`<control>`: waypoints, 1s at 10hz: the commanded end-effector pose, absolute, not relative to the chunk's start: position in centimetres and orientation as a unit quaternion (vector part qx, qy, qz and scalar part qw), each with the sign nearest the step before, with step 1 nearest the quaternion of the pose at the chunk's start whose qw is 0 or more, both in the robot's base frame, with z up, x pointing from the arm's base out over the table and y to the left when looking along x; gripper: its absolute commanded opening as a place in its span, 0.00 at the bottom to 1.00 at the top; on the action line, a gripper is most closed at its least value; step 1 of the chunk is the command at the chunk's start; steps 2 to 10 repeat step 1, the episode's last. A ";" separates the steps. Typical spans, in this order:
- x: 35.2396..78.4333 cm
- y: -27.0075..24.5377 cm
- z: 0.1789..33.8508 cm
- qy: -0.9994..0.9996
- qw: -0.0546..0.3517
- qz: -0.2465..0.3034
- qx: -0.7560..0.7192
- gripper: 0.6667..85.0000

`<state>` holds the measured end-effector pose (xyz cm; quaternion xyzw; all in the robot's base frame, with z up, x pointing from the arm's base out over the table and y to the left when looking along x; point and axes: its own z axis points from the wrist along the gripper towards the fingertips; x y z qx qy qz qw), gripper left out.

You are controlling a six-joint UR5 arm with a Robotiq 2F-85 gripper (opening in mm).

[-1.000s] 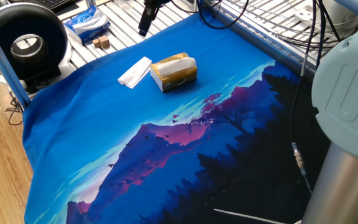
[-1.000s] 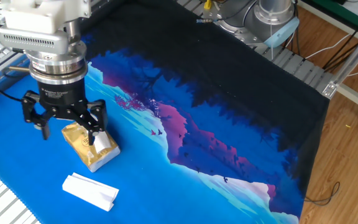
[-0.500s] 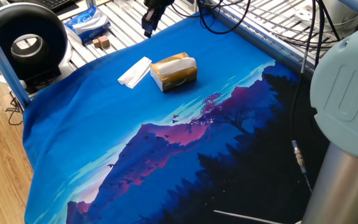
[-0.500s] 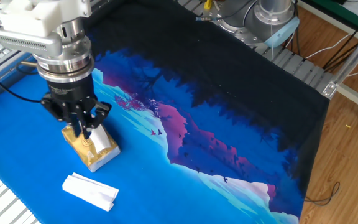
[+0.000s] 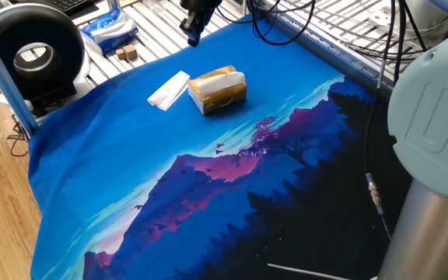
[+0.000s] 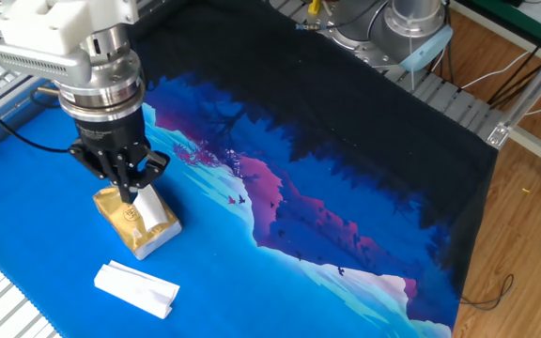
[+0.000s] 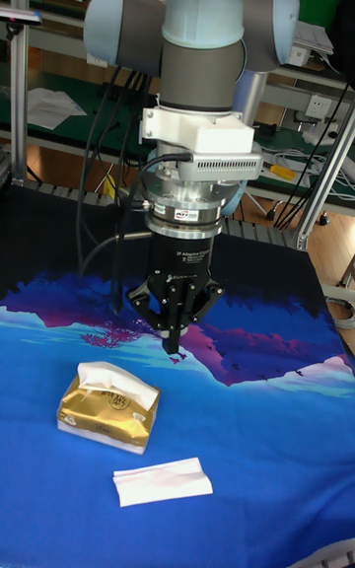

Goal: Pull out a napkin

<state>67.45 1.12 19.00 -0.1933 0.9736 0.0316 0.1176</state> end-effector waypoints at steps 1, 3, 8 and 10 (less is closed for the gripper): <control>67.2 0.7 19.0 0.975 0.113 0.028 -0.188 0.00; 67.2 0.7 19.0 0.975 0.113 0.028 -0.188 0.00; 67.2 0.7 19.0 0.975 0.113 0.028 -0.188 0.00; 67.2 0.7 19.0 0.975 0.113 0.028 -0.188 0.00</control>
